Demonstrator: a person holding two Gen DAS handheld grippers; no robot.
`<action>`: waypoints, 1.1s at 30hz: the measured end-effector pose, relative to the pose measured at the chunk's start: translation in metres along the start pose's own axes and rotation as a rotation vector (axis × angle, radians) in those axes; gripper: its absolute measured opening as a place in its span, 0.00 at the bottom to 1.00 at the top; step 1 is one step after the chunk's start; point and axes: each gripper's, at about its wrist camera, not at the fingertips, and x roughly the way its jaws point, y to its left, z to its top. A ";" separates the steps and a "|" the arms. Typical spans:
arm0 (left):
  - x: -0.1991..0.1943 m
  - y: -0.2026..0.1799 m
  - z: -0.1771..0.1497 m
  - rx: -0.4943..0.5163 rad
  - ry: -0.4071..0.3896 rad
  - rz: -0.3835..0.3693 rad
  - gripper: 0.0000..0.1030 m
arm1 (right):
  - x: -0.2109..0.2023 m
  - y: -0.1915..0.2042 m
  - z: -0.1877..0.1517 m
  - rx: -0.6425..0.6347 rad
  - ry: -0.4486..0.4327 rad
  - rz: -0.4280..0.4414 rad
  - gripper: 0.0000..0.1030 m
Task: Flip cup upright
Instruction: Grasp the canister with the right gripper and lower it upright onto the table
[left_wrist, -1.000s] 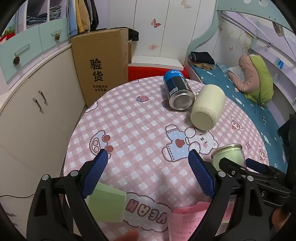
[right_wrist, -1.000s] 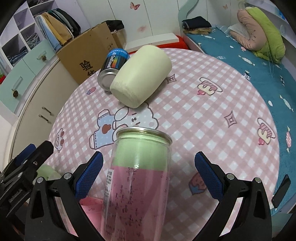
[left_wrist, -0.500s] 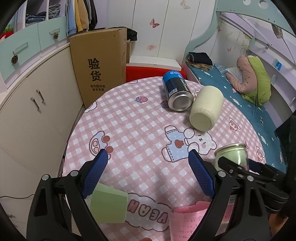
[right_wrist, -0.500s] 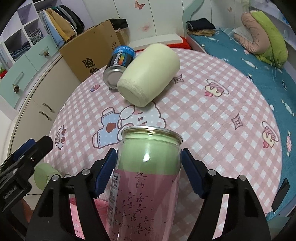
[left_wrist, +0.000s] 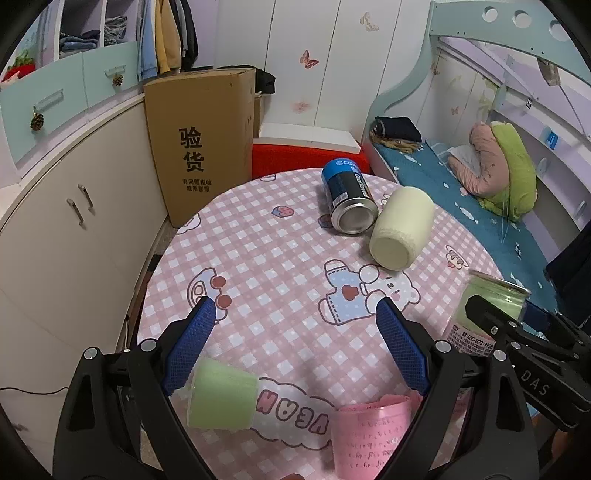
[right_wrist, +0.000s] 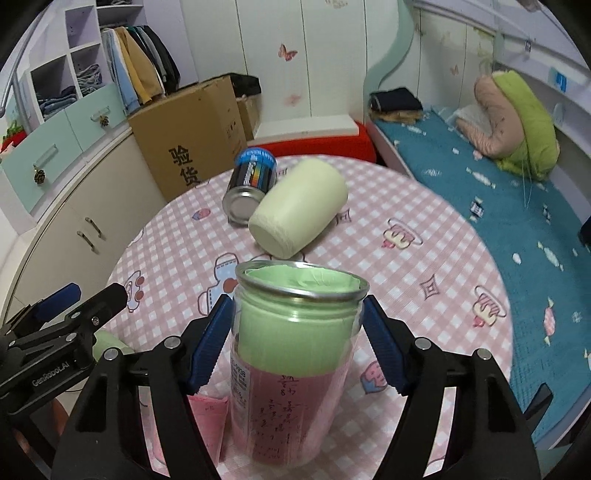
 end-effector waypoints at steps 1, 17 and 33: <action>-0.002 0.000 0.000 -0.001 -0.003 0.000 0.86 | -0.002 0.000 0.000 -0.003 -0.006 -0.006 0.66; -0.023 -0.004 -0.005 0.009 -0.024 -0.001 0.86 | -0.018 0.008 -0.013 -0.051 -0.047 -0.052 0.66; -0.040 -0.005 -0.009 0.022 -0.045 0.001 0.87 | -0.026 0.025 -0.023 -0.078 -0.048 -0.023 0.66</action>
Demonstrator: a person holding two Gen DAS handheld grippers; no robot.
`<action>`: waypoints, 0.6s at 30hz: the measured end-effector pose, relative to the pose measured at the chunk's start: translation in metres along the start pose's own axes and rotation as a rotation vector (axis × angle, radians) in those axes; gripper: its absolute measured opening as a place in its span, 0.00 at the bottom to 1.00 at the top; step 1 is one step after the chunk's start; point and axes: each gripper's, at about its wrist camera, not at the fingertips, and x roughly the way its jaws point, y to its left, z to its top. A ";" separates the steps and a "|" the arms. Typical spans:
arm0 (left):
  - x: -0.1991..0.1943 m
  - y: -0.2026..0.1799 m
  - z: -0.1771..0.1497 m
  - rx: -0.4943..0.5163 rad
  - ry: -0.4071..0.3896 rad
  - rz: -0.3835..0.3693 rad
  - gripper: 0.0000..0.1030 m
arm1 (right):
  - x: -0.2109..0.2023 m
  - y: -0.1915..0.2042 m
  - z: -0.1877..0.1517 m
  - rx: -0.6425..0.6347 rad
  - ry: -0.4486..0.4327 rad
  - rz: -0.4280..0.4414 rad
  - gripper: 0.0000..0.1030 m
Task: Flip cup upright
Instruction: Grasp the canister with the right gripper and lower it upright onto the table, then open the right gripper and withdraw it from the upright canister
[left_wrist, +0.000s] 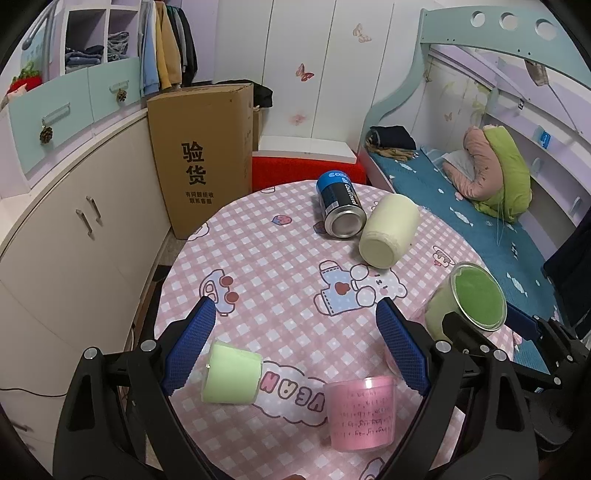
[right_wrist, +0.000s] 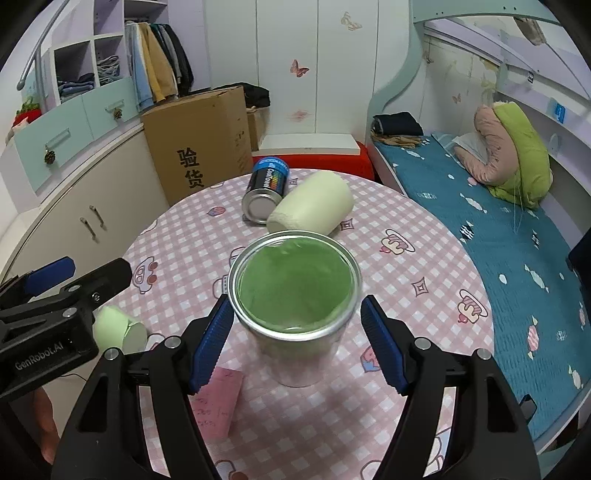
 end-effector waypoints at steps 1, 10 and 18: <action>-0.002 0.000 0.000 -0.001 -0.004 0.000 0.87 | -0.001 0.000 0.000 0.000 -0.001 0.001 0.67; -0.016 0.000 -0.001 0.007 -0.023 -0.004 0.87 | -0.017 0.005 -0.002 -0.005 -0.029 -0.007 0.72; -0.039 -0.001 0.000 0.014 -0.065 -0.011 0.88 | -0.038 0.006 -0.003 -0.006 -0.065 -0.013 0.74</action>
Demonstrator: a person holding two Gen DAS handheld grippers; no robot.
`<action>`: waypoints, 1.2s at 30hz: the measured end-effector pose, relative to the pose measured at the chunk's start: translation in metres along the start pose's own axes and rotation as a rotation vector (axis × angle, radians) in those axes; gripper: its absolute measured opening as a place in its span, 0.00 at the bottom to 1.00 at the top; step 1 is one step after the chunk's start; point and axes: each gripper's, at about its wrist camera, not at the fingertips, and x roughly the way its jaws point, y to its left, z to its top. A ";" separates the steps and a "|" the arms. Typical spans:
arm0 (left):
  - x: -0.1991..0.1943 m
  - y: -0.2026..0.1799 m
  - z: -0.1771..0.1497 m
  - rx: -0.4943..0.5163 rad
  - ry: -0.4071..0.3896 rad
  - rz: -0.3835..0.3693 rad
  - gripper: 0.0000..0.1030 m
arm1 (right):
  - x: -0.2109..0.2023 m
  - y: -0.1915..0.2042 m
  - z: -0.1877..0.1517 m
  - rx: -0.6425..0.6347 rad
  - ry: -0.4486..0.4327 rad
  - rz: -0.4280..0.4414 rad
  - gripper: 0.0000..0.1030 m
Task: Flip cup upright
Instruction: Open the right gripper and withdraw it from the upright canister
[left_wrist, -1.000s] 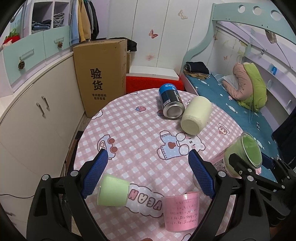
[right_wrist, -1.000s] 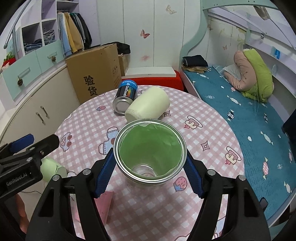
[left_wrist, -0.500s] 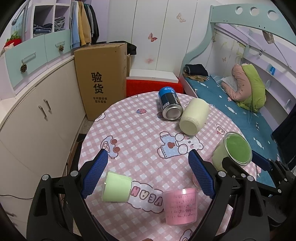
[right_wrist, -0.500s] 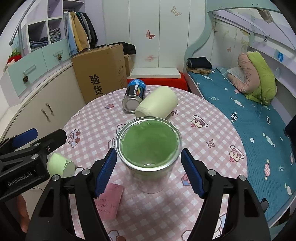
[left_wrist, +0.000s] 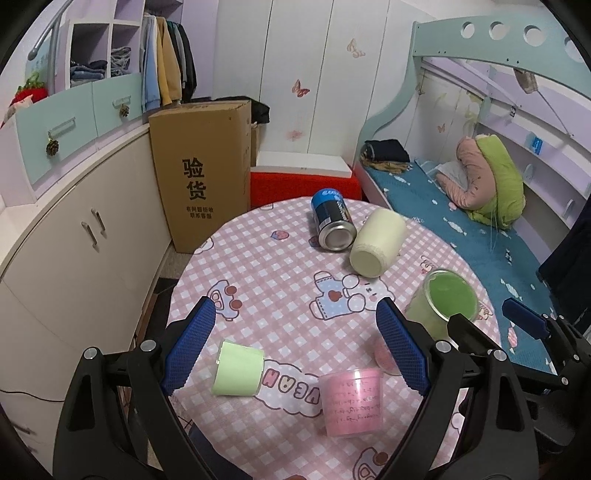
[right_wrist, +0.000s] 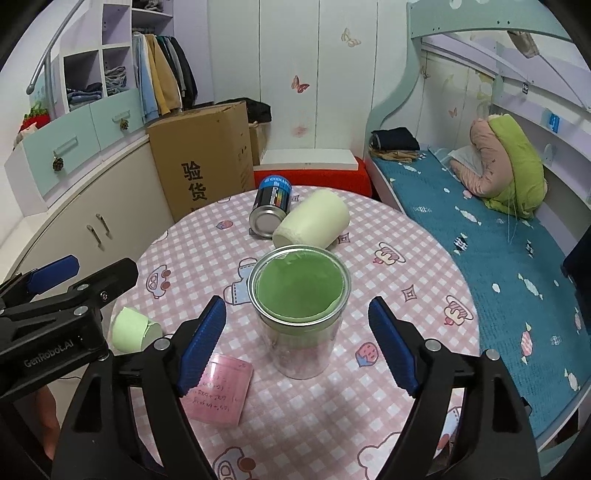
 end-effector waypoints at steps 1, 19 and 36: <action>-0.005 0.000 0.001 0.000 -0.013 0.002 0.89 | -0.003 0.000 0.000 0.000 -0.005 -0.002 0.74; -0.099 -0.007 0.007 0.050 -0.211 0.012 0.90 | -0.107 0.000 0.008 -0.002 -0.227 -0.133 0.88; -0.132 -0.009 0.003 0.074 -0.282 0.005 0.90 | -0.149 0.014 0.004 -0.029 -0.317 -0.107 0.89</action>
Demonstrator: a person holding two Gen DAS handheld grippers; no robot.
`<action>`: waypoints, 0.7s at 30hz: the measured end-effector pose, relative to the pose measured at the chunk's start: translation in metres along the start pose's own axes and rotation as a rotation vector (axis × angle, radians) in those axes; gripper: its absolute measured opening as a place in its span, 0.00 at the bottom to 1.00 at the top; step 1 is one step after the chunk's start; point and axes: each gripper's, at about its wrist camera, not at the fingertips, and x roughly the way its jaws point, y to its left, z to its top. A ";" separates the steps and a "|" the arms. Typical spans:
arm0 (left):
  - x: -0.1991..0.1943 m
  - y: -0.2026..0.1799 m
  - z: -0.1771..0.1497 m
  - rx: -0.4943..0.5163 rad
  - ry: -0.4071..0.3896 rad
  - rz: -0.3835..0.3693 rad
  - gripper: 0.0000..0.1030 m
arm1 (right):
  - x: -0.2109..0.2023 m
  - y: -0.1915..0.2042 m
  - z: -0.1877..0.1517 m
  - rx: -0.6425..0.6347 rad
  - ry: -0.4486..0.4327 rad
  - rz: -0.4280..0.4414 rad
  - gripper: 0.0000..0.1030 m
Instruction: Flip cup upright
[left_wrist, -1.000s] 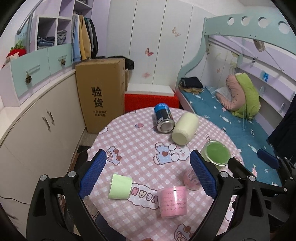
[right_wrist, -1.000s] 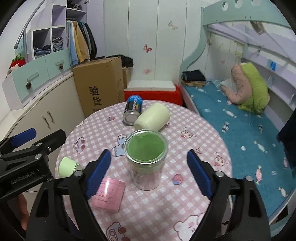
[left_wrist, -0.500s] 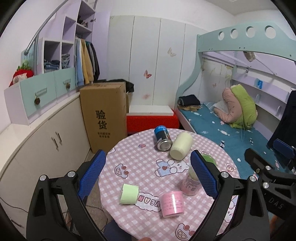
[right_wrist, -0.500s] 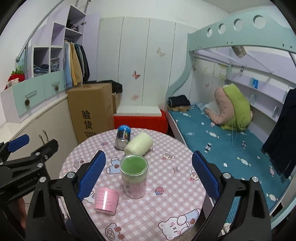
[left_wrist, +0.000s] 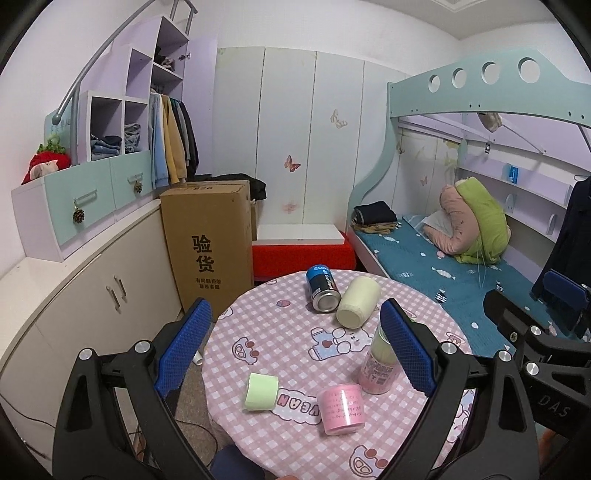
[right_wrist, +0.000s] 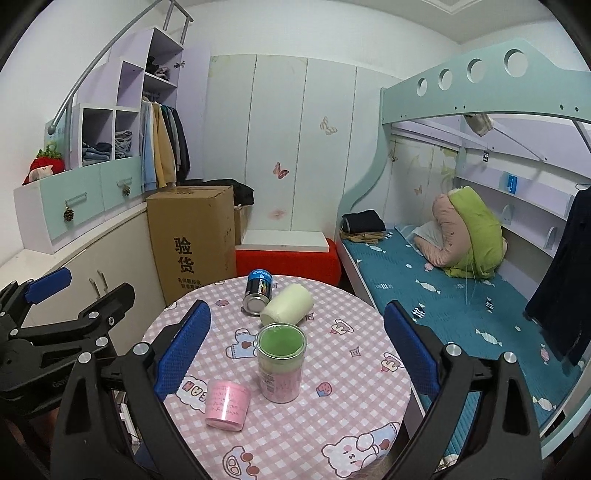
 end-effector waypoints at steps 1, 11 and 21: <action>0.000 0.001 -0.001 0.000 0.000 -0.001 0.90 | 0.000 0.000 -0.001 0.001 -0.001 0.000 0.89; 0.002 -0.002 0.006 0.002 -0.012 -0.010 0.90 | 0.002 -0.006 0.000 0.018 -0.003 0.001 0.89; 0.004 -0.003 0.007 0.000 -0.022 -0.010 0.90 | 0.003 -0.008 0.002 0.024 -0.008 0.001 0.93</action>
